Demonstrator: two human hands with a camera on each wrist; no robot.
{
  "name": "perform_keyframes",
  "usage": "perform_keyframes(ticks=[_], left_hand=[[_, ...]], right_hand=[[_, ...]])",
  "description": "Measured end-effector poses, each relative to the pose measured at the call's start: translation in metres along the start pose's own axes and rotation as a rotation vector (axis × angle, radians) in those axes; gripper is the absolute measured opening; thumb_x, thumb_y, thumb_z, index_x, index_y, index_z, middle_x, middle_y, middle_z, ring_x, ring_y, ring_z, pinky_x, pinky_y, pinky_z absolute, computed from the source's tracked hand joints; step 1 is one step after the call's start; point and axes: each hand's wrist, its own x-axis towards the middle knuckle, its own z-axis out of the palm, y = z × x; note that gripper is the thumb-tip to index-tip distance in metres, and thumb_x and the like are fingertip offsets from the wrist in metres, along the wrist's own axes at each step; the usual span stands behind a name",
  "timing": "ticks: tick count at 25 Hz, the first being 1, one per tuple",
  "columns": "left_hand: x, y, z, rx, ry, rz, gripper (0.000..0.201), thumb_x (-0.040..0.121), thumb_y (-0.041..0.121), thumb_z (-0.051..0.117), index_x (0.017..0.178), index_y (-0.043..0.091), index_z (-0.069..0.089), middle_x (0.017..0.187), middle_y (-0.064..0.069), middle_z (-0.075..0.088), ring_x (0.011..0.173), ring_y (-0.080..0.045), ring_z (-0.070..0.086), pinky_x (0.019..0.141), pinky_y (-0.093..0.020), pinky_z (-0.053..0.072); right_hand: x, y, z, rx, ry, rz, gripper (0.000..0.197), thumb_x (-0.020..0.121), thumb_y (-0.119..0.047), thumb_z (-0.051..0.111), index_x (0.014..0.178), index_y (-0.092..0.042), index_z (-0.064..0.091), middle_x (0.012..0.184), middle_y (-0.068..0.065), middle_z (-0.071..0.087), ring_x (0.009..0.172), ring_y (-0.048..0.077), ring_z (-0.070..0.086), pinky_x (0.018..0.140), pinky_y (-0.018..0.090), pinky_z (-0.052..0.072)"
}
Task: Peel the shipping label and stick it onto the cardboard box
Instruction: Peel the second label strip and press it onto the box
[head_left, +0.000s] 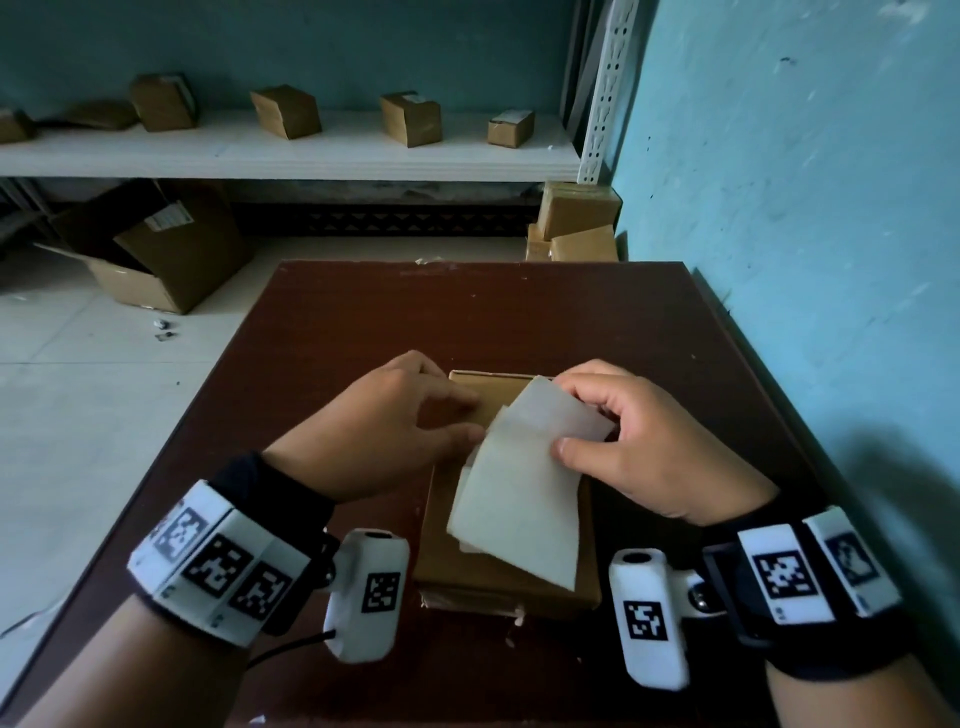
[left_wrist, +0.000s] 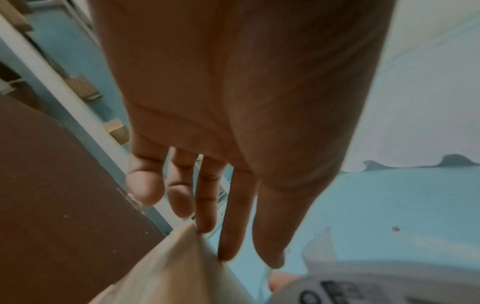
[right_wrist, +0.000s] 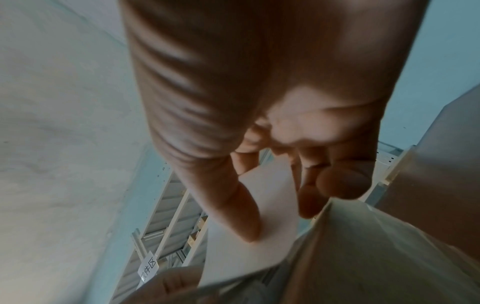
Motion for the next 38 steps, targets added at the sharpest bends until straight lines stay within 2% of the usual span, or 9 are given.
perform_keyframes(ticks=[4,8,15,19,24,26,29,32,38], left_hand=[[-0.004,0.007,-0.005,-0.147,-0.032,0.046,0.018,0.093,0.043,0.059,0.087,0.035,0.074,0.088,0.012,0.069,0.079,-0.006,0.064,0.07,-0.036,0.053],[-0.007,0.012,-0.006,-0.248,-0.038,0.059,0.019,0.095,0.034,0.06,0.081,0.028,0.072,0.08,0.002,0.072,0.077,-0.022,0.068,0.076,-0.05,0.056],[-0.006,0.007,-0.004,-0.34,-0.044,0.073,0.018,0.099,0.018,0.056,0.099,0.029,0.071,0.089,0.007,0.074,0.082,-0.007,0.069,0.07,-0.02,0.05],[-0.003,0.001,-0.005,-0.186,-0.001,0.076,0.029,0.09,0.022,0.068,0.109,0.044,0.062,0.106,0.02,0.067,0.098,0.004,0.061,0.079,-0.018,0.047],[-0.002,-0.005,-0.002,0.041,-0.209,-0.058,0.093,0.072,0.064,0.07,0.15,0.038,0.027,0.152,0.014,0.03,0.139,-0.013,0.028,0.111,-0.042,0.039],[-0.001,0.001,0.002,0.012,-0.261,-0.059,0.085,0.081,0.051,0.073,0.151,0.033,0.028,0.153,0.012,0.032,0.137,-0.01,0.032,0.11,-0.029,0.037],[0.002,0.011,0.006,-0.096,-0.262,-0.022,0.049,0.087,0.033,0.072,0.129,0.04,0.047,0.126,0.024,0.052,0.099,0.014,0.051,0.074,-0.002,0.041],[0.001,0.009,0.002,-0.174,-0.304,-0.017,0.04,0.086,0.036,0.072,0.114,0.053,0.049,0.106,0.033,0.056,0.091,0.02,0.055,0.077,-0.006,0.044],[0.002,-0.004,-0.007,-0.024,-0.125,-0.051,0.036,0.093,0.037,0.063,0.129,0.038,0.06,0.117,0.019,0.056,0.105,0.0,0.058,0.088,-0.022,0.051]], right_hand=[[0.002,0.002,0.003,0.023,0.012,0.006,0.035,0.087,-0.012,0.071,0.121,-0.023,0.068,0.118,-0.017,0.062,0.106,-0.002,0.062,0.09,0.022,0.055],[-0.001,-0.002,0.0,0.084,-0.048,0.02,0.022,0.091,-0.012,0.068,0.106,-0.027,0.072,0.099,-0.014,0.073,0.093,0.002,0.07,0.083,0.03,0.059],[0.001,-0.004,0.002,0.127,0.014,0.017,0.02,0.089,-0.011,0.07,0.103,-0.025,0.069,0.099,-0.011,0.074,0.092,0.003,0.07,0.082,0.03,0.059],[0.003,-0.002,0.004,0.13,0.054,0.061,0.033,0.086,-0.01,0.072,0.113,-0.03,0.065,0.103,-0.013,0.073,0.093,-0.001,0.069,0.083,0.028,0.059],[0.002,-0.002,0.002,0.055,0.078,0.077,0.028,0.086,-0.011,0.069,0.107,-0.03,0.068,0.092,-0.015,0.073,0.074,-0.006,0.065,0.057,0.013,0.048],[0.002,-0.002,0.001,0.038,0.078,0.09,0.027,0.087,-0.012,0.068,0.105,-0.031,0.068,0.09,-0.015,0.072,0.068,-0.009,0.063,0.051,0.01,0.042],[0.003,-0.002,-0.002,-0.022,0.076,0.101,0.027,0.086,-0.016,0.068,0.108,-0.033,0.067,0.097,-0.017,0.071,0.087,-0.004,0.065,0.07,0.023,0.056],[0.004,-0.001,-0.003,-0.09,0.087,0.13,0.028,0.085,-0.02,0.067,0.11,-0.033,0.066,0.099,-0.017,0.07,0.091,0.0,0.065,0.076,0.03,0.057],[0.004,0.003,0.0,-0.096,0.171,0.199,0.023,0.081,-0.02,0.065,0.101,-0.031,0.067,0.091,-0.013,0.071,0.084,0.003,0.065,0.069,0.031,0.054]])
